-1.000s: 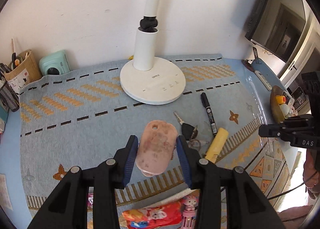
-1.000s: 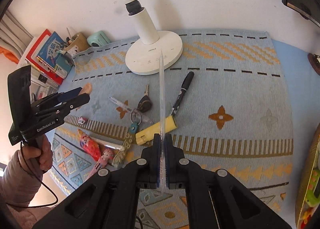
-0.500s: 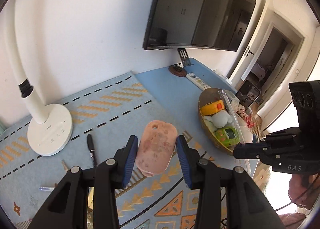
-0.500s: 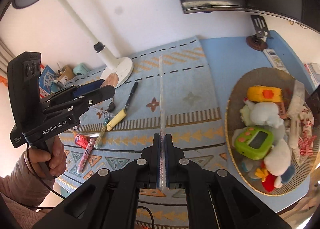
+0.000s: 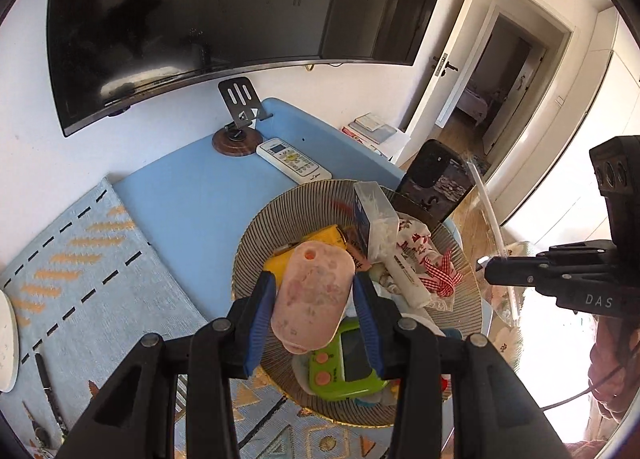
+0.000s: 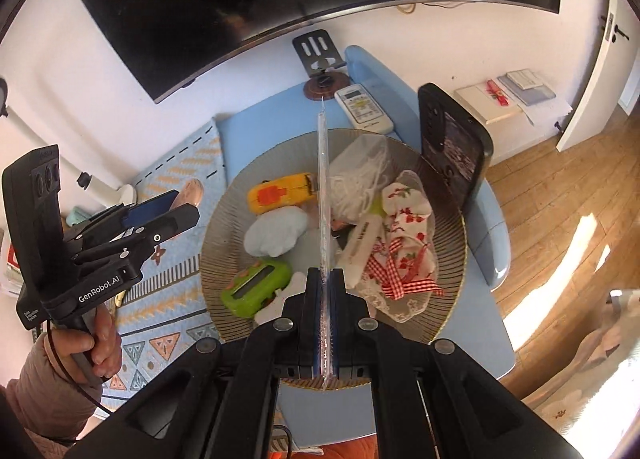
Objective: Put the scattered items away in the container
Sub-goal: 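Carry the pink eraser with left tool over the basket while right tool carries the ruler, then open left tool to drop the eraser into the basket while right tool releases the ruler, then grasp the pink FOXS candy bar with left tool while right tool grasps the red snack bag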
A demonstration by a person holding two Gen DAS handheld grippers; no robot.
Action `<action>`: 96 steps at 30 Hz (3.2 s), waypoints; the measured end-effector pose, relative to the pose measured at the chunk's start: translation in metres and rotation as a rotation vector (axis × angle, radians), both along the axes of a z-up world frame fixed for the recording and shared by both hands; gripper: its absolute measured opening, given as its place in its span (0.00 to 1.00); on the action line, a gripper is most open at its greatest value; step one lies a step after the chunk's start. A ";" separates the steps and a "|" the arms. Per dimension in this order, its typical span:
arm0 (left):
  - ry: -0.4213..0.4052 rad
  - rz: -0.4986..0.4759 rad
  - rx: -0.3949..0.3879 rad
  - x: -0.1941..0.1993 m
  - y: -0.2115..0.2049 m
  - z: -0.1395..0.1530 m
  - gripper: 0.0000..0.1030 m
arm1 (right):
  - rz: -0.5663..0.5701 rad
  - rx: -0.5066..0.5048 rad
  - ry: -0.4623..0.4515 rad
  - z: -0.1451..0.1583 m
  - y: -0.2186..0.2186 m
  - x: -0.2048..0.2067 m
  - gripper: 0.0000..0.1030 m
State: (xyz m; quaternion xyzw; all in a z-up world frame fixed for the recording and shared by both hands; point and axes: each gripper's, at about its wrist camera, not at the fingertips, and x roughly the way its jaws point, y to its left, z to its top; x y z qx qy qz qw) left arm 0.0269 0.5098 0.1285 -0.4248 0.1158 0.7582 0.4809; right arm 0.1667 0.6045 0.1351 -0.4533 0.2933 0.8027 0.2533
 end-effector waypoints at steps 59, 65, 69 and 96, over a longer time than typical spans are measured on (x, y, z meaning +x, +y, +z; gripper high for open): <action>-0.152 0.822 -0.082 -0.032 -0.486 -0.051 0.69 | 0.488 -0.200 0.038 -0.015 -0.257 -0.228 0.53; -0.197 0.736 -0.131 -0.049 -0.531 -0.085 0.69 | 0.525 -0.234 0.003 -0.027 -0.290 -0.253 0.53; -0.186 0.636 -0.207 -0.060 -0.534 -0.107 0.69 | 0.534 -0.228 -0.005 -0.030 -0.305 -0.263 0.53; -0.126 0.569 -0.187 -0.083 -0.547 -0.117 0.25 | 1.134 -0.062 -0.223 -0.096 -0.460 -0.344 0.56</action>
